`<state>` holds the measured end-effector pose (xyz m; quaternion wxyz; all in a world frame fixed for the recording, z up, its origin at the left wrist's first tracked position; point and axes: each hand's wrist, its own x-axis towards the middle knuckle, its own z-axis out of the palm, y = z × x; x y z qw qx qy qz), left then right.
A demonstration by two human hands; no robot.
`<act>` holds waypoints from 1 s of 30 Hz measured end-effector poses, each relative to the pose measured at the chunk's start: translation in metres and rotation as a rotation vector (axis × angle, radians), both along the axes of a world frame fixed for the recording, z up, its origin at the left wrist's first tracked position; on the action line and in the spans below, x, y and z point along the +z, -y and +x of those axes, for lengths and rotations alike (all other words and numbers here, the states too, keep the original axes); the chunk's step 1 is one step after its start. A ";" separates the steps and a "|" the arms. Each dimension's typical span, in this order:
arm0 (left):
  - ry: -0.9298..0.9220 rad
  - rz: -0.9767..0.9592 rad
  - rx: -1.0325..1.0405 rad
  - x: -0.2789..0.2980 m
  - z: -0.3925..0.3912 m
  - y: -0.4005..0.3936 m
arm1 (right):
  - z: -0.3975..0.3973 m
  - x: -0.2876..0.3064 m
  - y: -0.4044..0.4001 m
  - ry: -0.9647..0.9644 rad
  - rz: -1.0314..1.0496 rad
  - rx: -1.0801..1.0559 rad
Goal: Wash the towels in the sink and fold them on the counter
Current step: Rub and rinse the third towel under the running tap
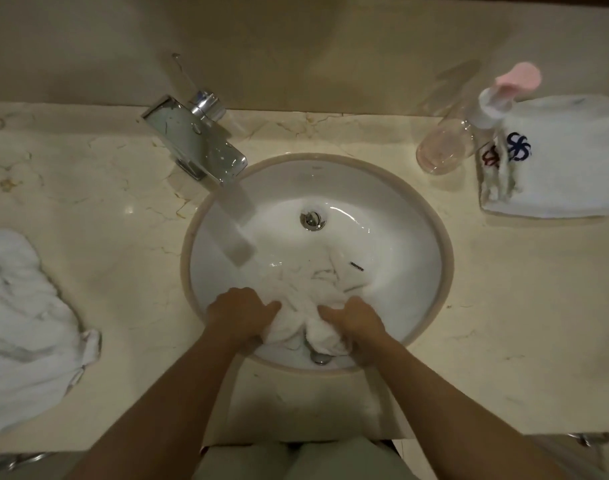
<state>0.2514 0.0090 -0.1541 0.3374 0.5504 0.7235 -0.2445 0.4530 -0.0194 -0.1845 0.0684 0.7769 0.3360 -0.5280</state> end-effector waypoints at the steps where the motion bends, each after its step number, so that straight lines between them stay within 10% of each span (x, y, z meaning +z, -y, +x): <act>1: 0.020 -0.067 -0.053 0.000 -0.003 -0.003 | 0.001 0.001 -0.002 0.012 -0.047 0.095; 7: 0.453 -0.027 0.455 -0.014 -0.016 -0.010 | -0.017 0.013 -0.034 -0.441 0.101 -0.469; 14: 0.748 0.364 0.737 0.015 -0.033 -0.033 | -0.017 0.067 -0.069 -0.404 0.536 -0.405; 21: 1.217 -0.136 1.333 0.023 -0.034 -0.007 | 0.018 0.045 -0.011 -0.827 -0.090 -1.011; 26: 0.946 0.147 0.999 0.018 0.021 0.003 | -0.054 0.060 -0.005 -0.551 0.342 -0.546; 30: 0.824 0.402 0.654 0.040 0.058 0.010 | -0.079 0.065 -0.038 -0.409 0.505 -0.685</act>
